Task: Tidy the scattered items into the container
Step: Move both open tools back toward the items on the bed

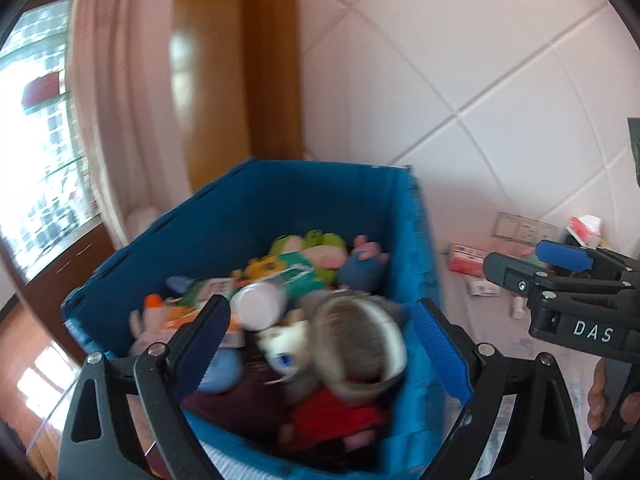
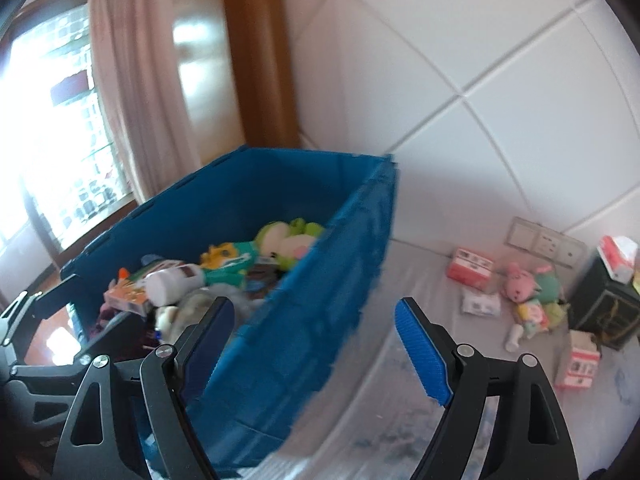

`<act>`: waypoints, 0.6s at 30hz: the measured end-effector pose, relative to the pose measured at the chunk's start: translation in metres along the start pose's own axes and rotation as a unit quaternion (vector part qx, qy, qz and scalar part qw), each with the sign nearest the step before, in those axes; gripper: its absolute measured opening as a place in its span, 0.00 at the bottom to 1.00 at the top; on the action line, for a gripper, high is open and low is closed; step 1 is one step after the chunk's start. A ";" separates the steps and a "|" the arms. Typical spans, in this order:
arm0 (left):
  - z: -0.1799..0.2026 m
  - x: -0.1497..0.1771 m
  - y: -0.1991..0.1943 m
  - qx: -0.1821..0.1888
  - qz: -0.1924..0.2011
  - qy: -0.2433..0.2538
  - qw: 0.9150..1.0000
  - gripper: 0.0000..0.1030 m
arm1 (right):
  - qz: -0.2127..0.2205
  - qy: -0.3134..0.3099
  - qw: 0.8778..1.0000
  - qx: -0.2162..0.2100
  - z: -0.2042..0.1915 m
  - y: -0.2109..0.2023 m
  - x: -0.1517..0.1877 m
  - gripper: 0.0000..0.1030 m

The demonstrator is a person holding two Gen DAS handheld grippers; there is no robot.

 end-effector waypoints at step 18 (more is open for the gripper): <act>0.244 0.041 0.051 0.133 -0.041 0.091 0.986 0.91 | -0.026 0.142 0.980 0.135 0.242 -0.059 0.100 0.81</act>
Point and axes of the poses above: each gripper's, at about its wrist camera, not at the fingertips, and y roughly the way its jaws point, z to its right, x to its underside, the point moved 4 cm from there along y, roughly the way its jaws point, and after that the axes turned 7 degrees about -y, right-handed, at the moved point
